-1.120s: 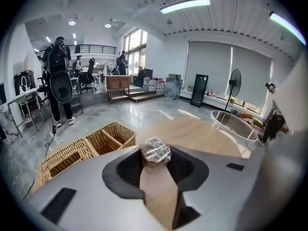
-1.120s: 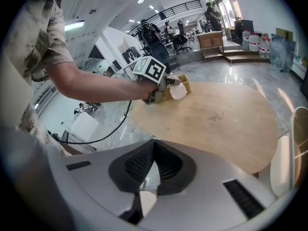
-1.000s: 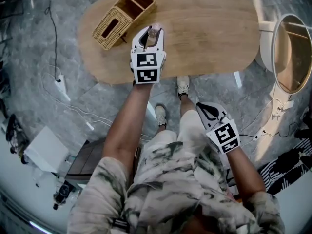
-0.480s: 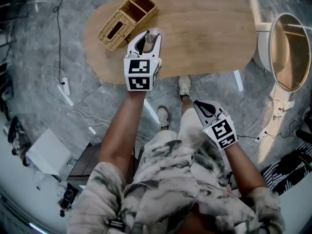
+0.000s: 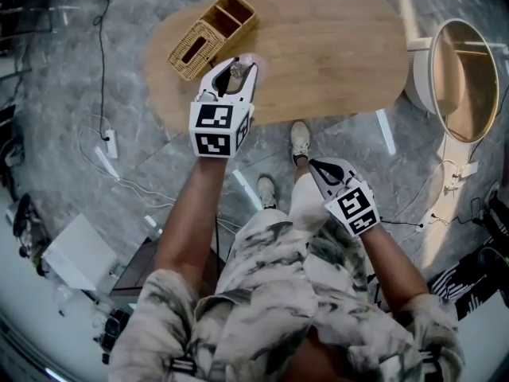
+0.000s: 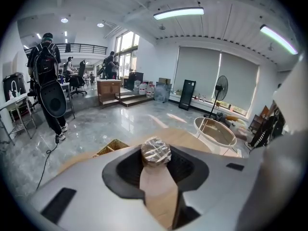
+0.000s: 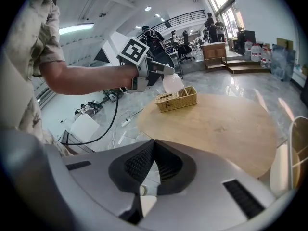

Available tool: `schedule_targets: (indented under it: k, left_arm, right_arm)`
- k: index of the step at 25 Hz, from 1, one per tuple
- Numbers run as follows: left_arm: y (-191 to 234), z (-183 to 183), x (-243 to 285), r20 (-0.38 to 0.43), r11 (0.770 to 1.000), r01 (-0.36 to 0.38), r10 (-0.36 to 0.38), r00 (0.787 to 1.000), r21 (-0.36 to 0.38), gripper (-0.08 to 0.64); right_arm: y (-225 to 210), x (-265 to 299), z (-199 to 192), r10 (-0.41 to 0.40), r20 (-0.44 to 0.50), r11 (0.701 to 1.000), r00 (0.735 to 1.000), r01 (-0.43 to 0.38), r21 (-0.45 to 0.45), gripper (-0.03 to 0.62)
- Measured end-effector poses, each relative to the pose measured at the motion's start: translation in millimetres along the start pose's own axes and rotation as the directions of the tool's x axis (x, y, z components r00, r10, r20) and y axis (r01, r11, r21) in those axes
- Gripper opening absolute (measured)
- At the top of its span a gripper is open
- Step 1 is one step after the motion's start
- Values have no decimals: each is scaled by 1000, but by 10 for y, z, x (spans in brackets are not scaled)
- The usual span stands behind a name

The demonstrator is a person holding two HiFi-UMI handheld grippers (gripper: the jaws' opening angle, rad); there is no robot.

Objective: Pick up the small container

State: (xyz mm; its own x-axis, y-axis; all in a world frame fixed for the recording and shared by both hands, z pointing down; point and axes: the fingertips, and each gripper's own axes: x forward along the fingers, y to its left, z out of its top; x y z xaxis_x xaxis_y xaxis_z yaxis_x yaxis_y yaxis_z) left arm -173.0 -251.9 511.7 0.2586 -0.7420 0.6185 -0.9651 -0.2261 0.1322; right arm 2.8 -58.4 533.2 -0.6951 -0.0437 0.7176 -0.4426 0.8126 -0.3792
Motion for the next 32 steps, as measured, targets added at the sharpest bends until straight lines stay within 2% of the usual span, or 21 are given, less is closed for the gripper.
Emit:
schedule_targets:
  k: [10, 17, 32]
  left_arm:
    - [-53, 280, -681, 4, 1000, 21, -21, 1000, -12, 149]
    - [-99, 438, -1131, 14, 1000, 5, -5, 1000, -3, 149]
    - [-254, 638, -1622, 23, 1000, 9, -9, 1000, 11, 147]
  right_arm:
    - [272, -264, 152, -11, 17, 999, 1000, 12, -47, 21]
    - [420, -436, 280, -15, 41, 997, 999, 18, -75, 21]
    - [608, -616, 452, 18, 58, 991, 998, -10, -132, 21]
